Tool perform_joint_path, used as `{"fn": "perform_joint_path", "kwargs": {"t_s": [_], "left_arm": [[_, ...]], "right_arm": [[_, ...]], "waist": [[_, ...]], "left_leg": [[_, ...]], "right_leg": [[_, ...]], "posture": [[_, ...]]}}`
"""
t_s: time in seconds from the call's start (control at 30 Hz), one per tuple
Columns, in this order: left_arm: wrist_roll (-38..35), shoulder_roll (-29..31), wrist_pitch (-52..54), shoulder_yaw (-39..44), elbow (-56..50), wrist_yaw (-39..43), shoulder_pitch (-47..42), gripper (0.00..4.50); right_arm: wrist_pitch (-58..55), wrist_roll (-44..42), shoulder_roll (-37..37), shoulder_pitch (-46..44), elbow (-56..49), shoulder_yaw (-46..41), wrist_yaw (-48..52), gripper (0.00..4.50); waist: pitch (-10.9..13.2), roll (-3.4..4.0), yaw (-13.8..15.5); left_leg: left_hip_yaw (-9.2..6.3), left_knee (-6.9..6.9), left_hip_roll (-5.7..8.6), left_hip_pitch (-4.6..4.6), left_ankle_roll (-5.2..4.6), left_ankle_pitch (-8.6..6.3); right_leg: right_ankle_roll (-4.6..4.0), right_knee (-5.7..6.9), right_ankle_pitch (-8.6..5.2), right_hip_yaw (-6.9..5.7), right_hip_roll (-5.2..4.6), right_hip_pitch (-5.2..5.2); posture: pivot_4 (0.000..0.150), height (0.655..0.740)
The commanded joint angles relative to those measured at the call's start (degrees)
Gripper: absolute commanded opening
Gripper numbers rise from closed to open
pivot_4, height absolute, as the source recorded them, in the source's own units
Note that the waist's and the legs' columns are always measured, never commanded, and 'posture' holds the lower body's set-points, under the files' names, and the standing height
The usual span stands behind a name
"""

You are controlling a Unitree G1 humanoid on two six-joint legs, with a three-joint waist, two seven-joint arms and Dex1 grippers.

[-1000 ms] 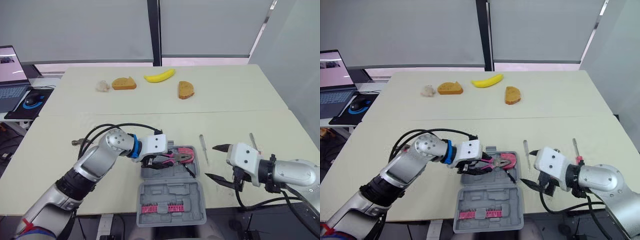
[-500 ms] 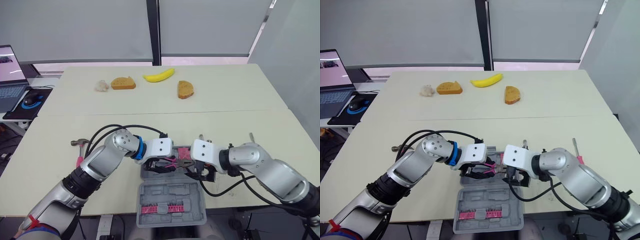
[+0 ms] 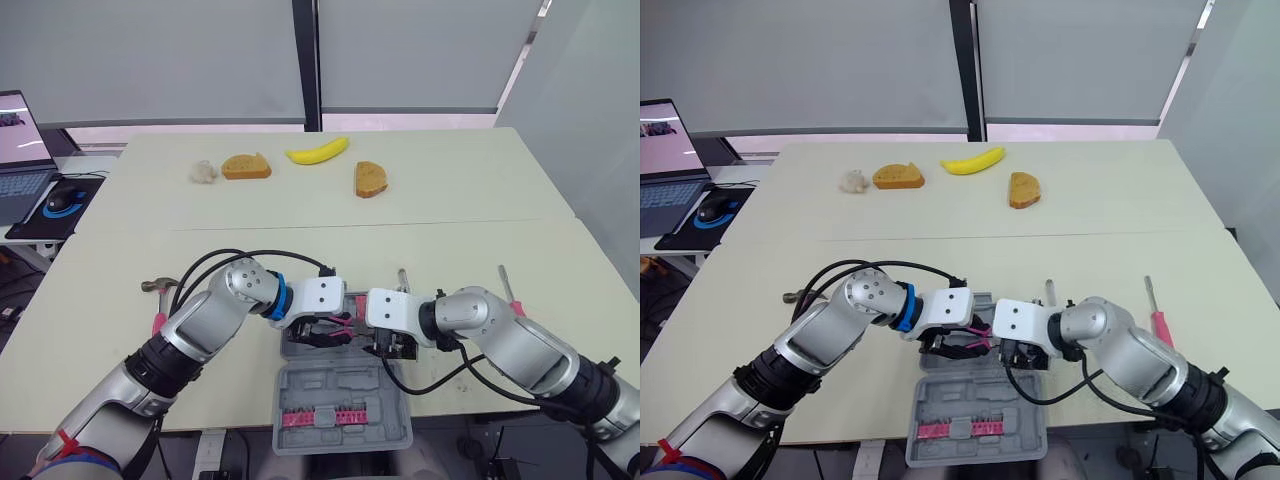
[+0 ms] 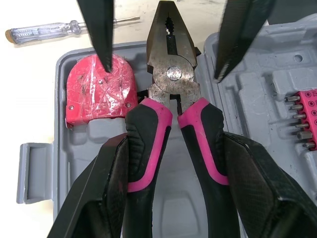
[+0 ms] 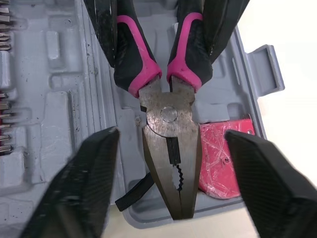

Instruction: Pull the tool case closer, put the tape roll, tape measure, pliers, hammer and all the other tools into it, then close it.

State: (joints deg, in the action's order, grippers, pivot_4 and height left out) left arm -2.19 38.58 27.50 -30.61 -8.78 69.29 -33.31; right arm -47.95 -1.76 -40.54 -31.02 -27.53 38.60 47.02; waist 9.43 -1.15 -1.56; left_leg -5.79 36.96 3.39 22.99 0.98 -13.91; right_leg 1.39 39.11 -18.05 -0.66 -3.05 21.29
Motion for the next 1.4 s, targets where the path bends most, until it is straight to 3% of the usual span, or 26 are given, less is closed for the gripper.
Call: {"fn": "perform_joint_path", "kwargs": {"t_s": [0.03, 0.2, 0.57, 0.6, 0.73, 0.77, 1.07, 1.27, 1.4], "left_arm": [[-0.01, -0.27, 0.02, 1.45, -1.93, -0.09, -0.86, 2.46], [0.29, -0.14, -0.09, 1.39, -1.41, -0.08, -0.90, 2.46], [-1.13, -0.24, -1.46, 2.43, -0.82, 1.83, -0.94, 2.45], [-1.38, 0.24, -1.86, 2.96, -0.53, 2.34, -1.15, 3.17], [-4.70, 4.36, -3.58, 8.49, 0.07, 4.85, 0.50, 4.38], [-5.61, 5.80, -4.47, 10.10, 0.00, 5.43, 1.61, 4.48], [-11.98, 14.94, -18.65, 24.44, 1.43, 9.83, 17.25, 4.50], [-15.34, 15.59, -31.74, 32.15, 5.43, 12.54, 27.86, 4.50], [-15.39, 14.58, -35.43, 33.69, 7.08, 11.22, 29.98, 4.50]], "right_arm": [[1.67, 1.35, 1.03, -1.35, -0.06, 0.07, 0.96, 2.32], [3.08, 2.43, 1.68, -1.46, 0.82, -0.23, 2.08, 1.24], [5.40, 3.79, 1.62, -0.84, 0.89, -2.00, 3.68, 1.24], [5.44, 3.74, 1.37, -0.70, 0.56, -2.41, 3.84, 1.24], [5.50, 3.28, -0.30, -0.29, -1.09, -4.37, 4.97, 1.24], [5.56, 3.19, -0.77, -0.26, -1.46, -4.71, 5.36, 1.24], [5.99, 4.76, -2.09, -2.24, -0.29, -3.66, 8.53, 1.24], [4.78, 7.45, 1.37, -5.77, 3.73, 0.73, 10.32, 1.24], [4.87, 9.41, 4.35, -7.52, 7.85, 4.08, 11.02, 1.24]], "waist": [[0.00, 0.00, -0.01], [0.00, 0.00, -0.02], [0.00, 0.00, -0.02], [0.00, 0.00, -0.02], [0.00, 0.00, -0.03], [0.00, 0.01, -0.16], [0.02, 0.07, -0.36], [0.04, 0.10, -0.02], [0.05, 0.11, 0.43]], "left_leg": [[0.00, 0.00, 0.00, 0.00, 0.00, 0.00], [0.00, 0.01, 0.00, 0.00, 0.00, 0.00], [-0.01, 0.01, 0.00, 0.00, 0.01, 0.00], [-0.01, 0.01, 0.00, 0.00, 0.00, 0.00], [-0.01, 0.02, 0.00, 0.00, 0.01, 0.00], [-0.01, 0.01, 0.00, 0.00, 0.01, 0.00], [0.02, -0.01, -0.03, -0.02, 0.00, 0.00], [0.02, -0.02, -0.03, -0.03, 0.00, 0.00], [0.00, -0.03, -0.04, -0.02, 0.00, 0.00]], "right_leg": [[0.00, 0.00, 0.00, 0.00, 0.00, 0.00], [0.00, 0.01, 0.00, 0.00, 0.00, 0.01], [0.00, 0.02, 0.00, 0.00, 0.00, 0.01], [0.00, 0.02, 0.00, 0.00, 0.00, 0.01], [0.00, 0.02, 0.00, 0.01, 0.00, 0.01], [0.00, 0.02, 0.00, 0.01, 0.00, 0.03], [-0.02, 0.01, 0.00, 0.07, -0.02, 0.09], [-0.03, 0.01, 0.01, 0.04, -0.05, 0.10], [-0.03, 0.00, 0.01, 0.01, -0.06, 0.12]], "posture": [[0.150, 0.7400], [0.150, 0.7400], [0.150, 0.7400], [0.150, 0.7400], [0.150, 0.7400], [0.150, 0.7400], [0.150, 0.7400], [0.150, 0.7400], [0.150, 0.7400]]}}
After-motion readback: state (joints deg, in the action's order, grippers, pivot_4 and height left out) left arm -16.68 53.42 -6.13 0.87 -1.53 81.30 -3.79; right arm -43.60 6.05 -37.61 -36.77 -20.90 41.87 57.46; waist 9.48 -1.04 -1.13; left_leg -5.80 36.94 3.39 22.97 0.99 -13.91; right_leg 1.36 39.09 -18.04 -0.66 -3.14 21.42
